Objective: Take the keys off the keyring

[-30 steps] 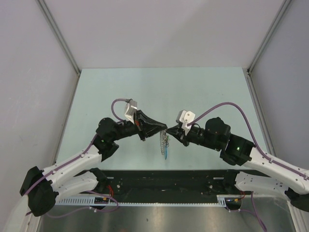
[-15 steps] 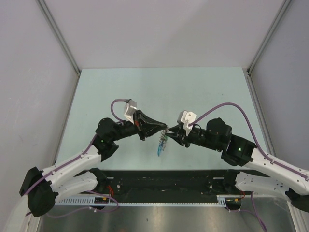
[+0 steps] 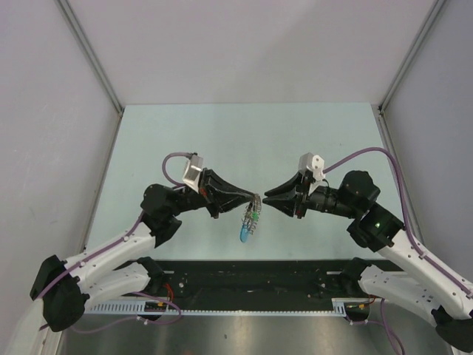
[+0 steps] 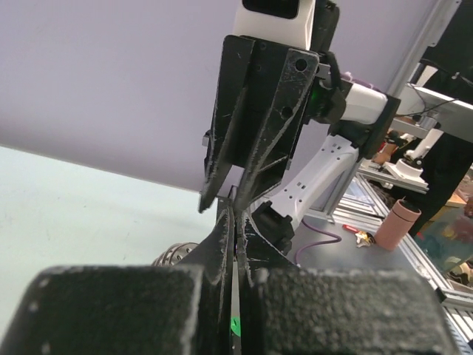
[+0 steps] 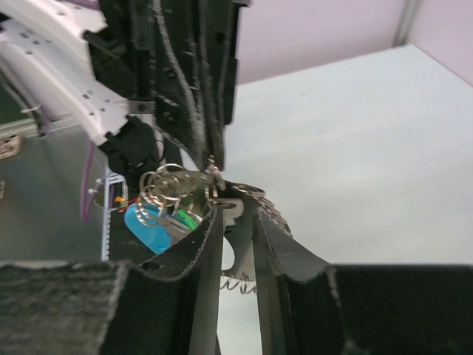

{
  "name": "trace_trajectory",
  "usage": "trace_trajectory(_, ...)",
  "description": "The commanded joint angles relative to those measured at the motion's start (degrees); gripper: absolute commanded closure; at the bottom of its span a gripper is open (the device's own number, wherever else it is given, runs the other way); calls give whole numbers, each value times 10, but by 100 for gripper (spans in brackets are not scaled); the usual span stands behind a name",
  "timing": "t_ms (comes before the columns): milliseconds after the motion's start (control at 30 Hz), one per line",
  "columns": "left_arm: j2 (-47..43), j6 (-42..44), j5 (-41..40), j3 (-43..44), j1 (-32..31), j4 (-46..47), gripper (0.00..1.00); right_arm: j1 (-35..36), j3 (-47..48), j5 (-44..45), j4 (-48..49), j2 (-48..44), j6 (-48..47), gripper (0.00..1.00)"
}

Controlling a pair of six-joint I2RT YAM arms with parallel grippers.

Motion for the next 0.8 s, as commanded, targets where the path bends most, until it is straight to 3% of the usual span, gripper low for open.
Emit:
trace_trajectory(0, -2, -23, 26, -4, -1, 69, 100, -5, -6, -108, 83, -11, 27, 73)
trace_trajectory(300, 7, -35, 38, -3, -1, 89, 100, 7, -10, -121, 103, -8, 13, 71)
trace_trajectory(767, 1, -32, 37, -1, 0, 82, 99, 38, -9, -66, 97, 21, 3, 74)
